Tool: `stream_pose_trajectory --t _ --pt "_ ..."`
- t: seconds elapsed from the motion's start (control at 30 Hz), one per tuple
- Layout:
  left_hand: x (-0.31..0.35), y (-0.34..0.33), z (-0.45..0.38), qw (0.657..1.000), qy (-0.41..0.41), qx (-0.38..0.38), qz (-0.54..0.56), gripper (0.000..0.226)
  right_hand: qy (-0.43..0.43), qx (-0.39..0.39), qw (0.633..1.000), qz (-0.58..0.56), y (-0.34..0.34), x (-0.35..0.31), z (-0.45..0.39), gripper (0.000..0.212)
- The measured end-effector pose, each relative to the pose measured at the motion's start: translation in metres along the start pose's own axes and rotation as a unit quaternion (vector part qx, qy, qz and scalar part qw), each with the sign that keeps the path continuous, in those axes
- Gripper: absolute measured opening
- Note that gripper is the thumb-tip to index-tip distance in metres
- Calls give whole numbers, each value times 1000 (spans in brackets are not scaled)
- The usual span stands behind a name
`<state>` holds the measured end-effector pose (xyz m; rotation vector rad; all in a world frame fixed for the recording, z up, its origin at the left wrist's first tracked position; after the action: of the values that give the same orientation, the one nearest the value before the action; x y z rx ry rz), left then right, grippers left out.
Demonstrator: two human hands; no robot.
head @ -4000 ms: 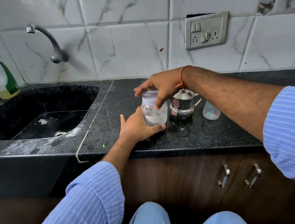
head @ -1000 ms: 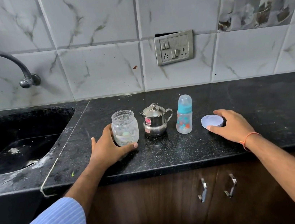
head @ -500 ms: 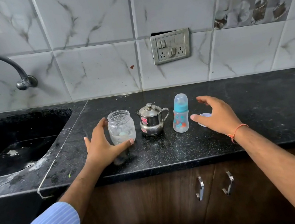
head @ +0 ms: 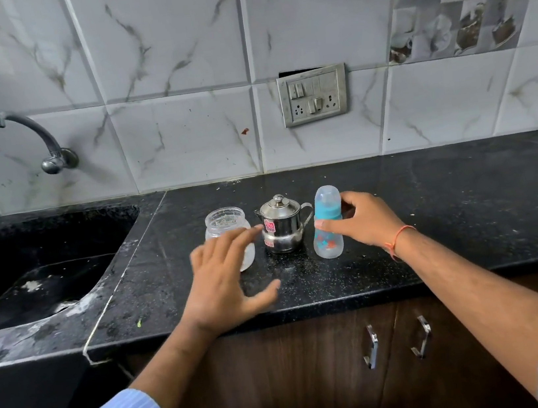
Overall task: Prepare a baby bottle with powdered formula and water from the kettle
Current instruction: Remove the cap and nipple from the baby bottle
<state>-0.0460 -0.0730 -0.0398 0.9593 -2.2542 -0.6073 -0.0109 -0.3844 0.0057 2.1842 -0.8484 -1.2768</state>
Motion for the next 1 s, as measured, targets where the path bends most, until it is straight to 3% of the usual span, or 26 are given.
stream_pose_trajectory --t 0.1,0.37,0.53,0.7,0.83,1.0 --pt "22 -14 2 990 17 -98 99 91 23 -11 1000 -8 -8 -13 11 61" --pt "24 -40 -10 962 144 -192 133 99 90 -67 993 -32 -33 -51 20 63" --pt "18 -50 -9 945 174 -216 171 75 111 -85 990 -27 -39 -63 14 54" --pt "11 -56 -12 928 206 -238 199 80 125 -93 987 -29 -31 -77 7 51" --pt "10 -59 -14 925 227 -248 178 49 133 -89 987 -23 -22 -85 0 49" --pt "8 -61 -15 920 236 -244 194 64 152 -109 982 37 -16 -92 -9 48"
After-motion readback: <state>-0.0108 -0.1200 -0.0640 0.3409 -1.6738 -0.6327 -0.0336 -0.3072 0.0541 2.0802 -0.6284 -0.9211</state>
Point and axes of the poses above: each hand's wrist, its own z-axis away from the middle knuckle, its own y-axis out of the back of the hand, x = y × z, the point moved 3 cm from there along -z, towards the middle knuckle, and after that the axes turned 15 degrees about y, right-handed, at the moved point
